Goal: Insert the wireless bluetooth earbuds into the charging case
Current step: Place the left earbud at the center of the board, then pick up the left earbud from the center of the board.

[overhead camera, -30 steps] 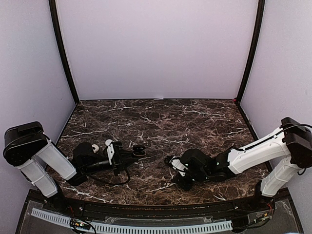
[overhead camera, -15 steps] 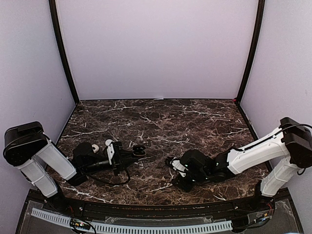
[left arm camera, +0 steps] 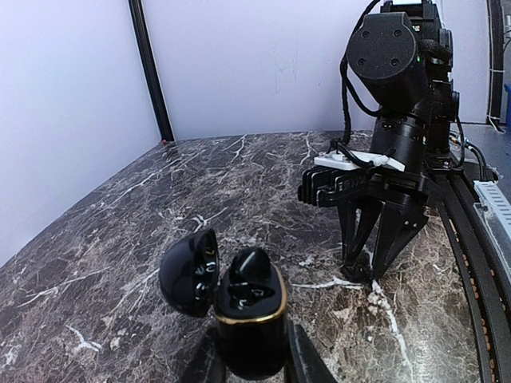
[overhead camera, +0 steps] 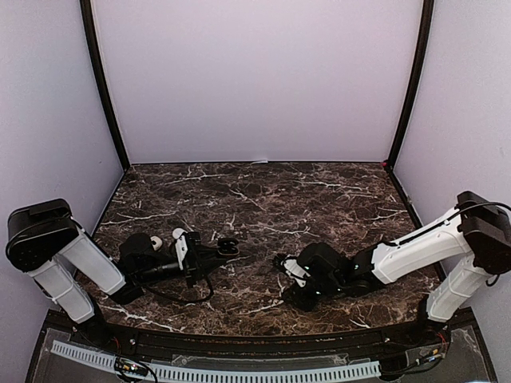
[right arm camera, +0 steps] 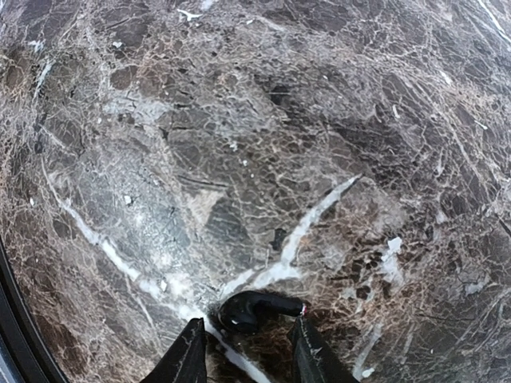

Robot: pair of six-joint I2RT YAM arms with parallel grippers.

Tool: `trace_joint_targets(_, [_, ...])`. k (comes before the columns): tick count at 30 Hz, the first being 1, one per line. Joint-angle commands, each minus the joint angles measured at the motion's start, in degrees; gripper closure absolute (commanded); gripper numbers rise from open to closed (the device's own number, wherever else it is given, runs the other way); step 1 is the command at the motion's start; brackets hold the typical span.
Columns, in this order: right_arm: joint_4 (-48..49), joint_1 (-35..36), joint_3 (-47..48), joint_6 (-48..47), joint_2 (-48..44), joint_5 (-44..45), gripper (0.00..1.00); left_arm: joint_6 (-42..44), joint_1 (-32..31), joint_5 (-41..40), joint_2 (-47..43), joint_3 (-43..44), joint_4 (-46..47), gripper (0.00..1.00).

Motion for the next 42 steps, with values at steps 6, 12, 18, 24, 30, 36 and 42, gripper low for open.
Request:
trace_joint_targets(6, [1.7,-0.5,1.1,-0.5,3.8,-1.7,0.62,-0.4,0.3,0.5,0.3,1.0,0.2,1.00])
trace_joint_targets(12, [1.8,-0.5,2.3,-0.9,5.5,-2.0,0.59,-0.5,0.3,0.5,0.3,1.0,0.2,1.00])
trace_joint_targets(18, [0.7,-0.5,2.9,-1.4,6.1,-1.7,0.61,-0.5,0.2,0.3,0.3,1.0,0.2,1.00])
trace_joint_targets(24, [0.0,-0.5,1.2,-1.3,4.3,1.0,0.61,-0.6,0.3,0.5,0.5,1.1,0.2,1.00])
trace_joint_targets(30, [0.9,0.2,-0.4,-0.1,3.8,3.0,0.61,-0.6,0.3,0.5,0.5,1.1,0.3,1.00])
trace_joint_targets(36, [4.1,2.1,-3.2,4.3,3.5,7.1,0.59,-0.7,0.3,0.6,0.6,1.1,0.3,1.00])
trace_joint_targets(42, [4.7,4.6,-3.8,8.0,4.5,11.6,0.56,-0.8,0.3,0.7,0.4,1.1,0.3,1.00])
